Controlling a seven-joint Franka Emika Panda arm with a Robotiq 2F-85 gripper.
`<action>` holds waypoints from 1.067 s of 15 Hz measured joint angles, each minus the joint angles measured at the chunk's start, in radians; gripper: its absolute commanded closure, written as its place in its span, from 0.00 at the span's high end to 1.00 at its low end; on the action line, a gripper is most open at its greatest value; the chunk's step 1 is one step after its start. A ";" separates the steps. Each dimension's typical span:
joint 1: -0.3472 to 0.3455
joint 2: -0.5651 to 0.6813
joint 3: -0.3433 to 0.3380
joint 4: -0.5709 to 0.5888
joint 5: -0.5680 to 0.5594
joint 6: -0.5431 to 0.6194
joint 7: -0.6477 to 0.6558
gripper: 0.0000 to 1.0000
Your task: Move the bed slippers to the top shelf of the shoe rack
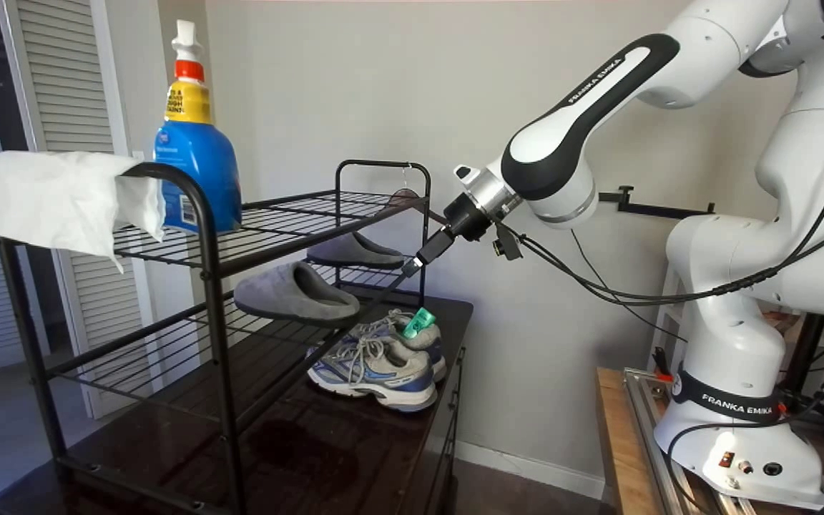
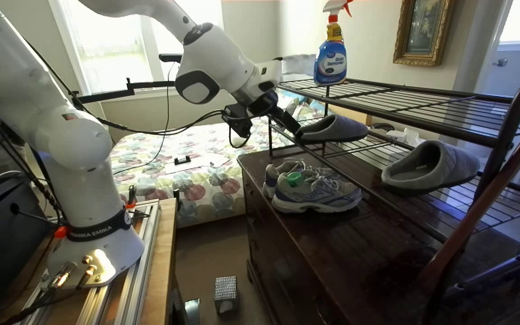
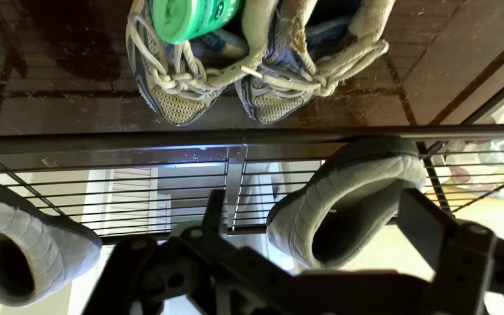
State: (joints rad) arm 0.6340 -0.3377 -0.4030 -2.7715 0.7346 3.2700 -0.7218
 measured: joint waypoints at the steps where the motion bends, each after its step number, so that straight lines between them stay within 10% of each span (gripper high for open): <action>1: 0.000 0.012 0.000 0.000 0.000 0.000 -0.003 1.00; 5: 0.018 0.016 -0.001 0.001 0.000 0.059 -0.006 1.00; 16: 0.327 0.114 -0.152 0.002 -0.097 0.387 0.153 1.00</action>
State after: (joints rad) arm 0.9612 -0.2234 -0.5550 -2.7699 0.6378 3.6574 -0.5691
